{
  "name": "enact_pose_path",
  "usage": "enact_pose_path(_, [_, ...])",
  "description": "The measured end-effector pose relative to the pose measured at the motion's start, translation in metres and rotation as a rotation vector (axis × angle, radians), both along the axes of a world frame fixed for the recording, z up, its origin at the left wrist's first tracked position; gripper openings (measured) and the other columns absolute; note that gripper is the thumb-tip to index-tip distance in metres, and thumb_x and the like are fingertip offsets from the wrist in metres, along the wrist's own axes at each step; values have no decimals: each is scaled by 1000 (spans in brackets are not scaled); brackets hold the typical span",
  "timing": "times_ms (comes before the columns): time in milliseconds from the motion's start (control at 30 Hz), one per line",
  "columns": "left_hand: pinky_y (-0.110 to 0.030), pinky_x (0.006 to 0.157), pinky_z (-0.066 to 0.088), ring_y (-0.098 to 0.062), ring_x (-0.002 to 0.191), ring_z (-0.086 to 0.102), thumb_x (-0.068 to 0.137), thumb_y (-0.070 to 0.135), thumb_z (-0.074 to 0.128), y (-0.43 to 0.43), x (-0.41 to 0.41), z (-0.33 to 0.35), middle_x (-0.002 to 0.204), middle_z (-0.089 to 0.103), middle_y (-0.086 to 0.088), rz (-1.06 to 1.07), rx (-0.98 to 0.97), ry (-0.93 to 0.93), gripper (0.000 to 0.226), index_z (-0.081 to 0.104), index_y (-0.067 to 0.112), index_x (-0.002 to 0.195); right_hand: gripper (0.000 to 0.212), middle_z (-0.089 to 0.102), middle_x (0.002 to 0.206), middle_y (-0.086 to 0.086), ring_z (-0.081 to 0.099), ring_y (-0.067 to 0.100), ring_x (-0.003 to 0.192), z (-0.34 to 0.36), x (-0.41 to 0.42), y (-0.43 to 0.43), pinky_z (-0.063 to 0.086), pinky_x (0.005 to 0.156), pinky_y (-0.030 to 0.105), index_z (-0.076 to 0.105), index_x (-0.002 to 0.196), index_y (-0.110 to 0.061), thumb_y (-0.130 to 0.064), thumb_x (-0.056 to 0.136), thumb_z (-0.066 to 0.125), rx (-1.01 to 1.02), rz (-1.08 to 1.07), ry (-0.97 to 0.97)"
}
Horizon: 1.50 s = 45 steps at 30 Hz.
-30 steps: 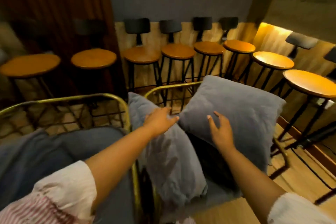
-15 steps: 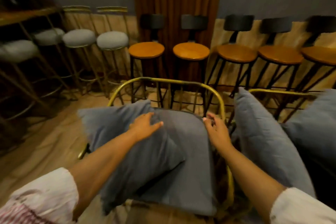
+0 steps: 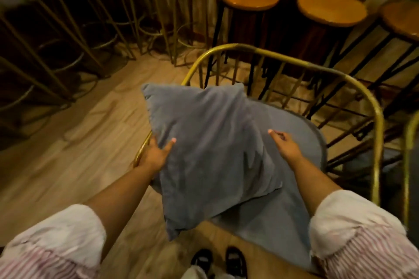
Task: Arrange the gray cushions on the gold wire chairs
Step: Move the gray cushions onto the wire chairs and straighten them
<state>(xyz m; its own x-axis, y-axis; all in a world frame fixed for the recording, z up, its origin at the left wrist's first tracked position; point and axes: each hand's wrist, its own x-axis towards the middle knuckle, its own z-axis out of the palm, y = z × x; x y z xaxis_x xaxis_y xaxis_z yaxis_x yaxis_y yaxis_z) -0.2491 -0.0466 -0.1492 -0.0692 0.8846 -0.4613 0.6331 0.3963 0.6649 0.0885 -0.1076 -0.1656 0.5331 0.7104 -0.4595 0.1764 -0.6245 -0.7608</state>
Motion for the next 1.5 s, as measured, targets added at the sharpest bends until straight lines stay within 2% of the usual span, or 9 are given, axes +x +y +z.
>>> enact_pose_path(100, [-47,107,39,-39,137,40,80,63,55,-6,11,-21,157,30,-7,133,52,-5,94,6,29,153,46,59,78,28,58,38,84,-33,1,34,46,62,20,63,95,12,-33,95,51,-27,70,2])
enact_pose_path(167, [-40,110,33,-36,140,36,85,57,55,-2,18,-43,159,25,-5,182,115,-43,92,0,30,153,51,67,102,22,61,34,100,-60,0,55,46,79,18,62,115,6,-39,94,51,-58,118,39])
enact_pose_path(267, [-40,112,31,-32,142,33,84,55,57,4,25,-74,160,24,-4,244,224,-119,92,0,33,152,74,44,148,12,41,27,136,-107,11,88,29,111,31,44,141,-7,-57,87,51,-61,187,69])
enact_pose_path(600, [-40,109,35,-35,136,42,86,54,54,12,23,-112,155,36,-4,284,239,-84,86,2,36,152,124,43,150,1,42,25,136,-154,28,101,30,115,46,43,142,-29,-90,35,59,57,-2,305])
enact_pose_path(800, [-34,108,36,-29,135,45,88,47,58,6,31,-79,148,47,-3,247,273,-168,77,19,31,152,107,61,131,6,59,23,110,-107,41,62,47,93,37,51,136,-23,-80,47,66,148,-97,320])
enact_pose_path(900, [-23,100,34,-23,136,44,87,42,61,19,46,-58,148,47,1,114,268,-230,73,28,27,150,108,62,129,3,60,22,109,-81,49,22,49,90,36,54,134,-22,-79,43,70,180,-222,309])
enact_pose_path(1100, [-26,91,40,-24,128,52,87,38,64,46,87,-37,140,54,-5,-54,85,-321,62,43,20,142,82,59,124,1,56,24,111,-68,49,-60,48,93,37,50,135,-14,-50,67,77,171,-511,269])
enact_pose_path(1300, [-31,99,42,-24,130,50,75,54,69,50,109,-44,144,51,-1,-215,-46,-311,80,40,27,145,78,59,132,5,58,24,110,-81,44,-108,51,90,37,52,134,-13,-42,67,81,140,-591,251])
enact_pose_path(1500, [-37,106,36,-29,139,39,81,47,67,45,114,-73,154,37,-4,-227,-120,-187,83,26,27,150,82,55,136,7,54,31,120,-101,46,-122,48,98,43,49,137,-14,-42,67,81,67,-592,204])
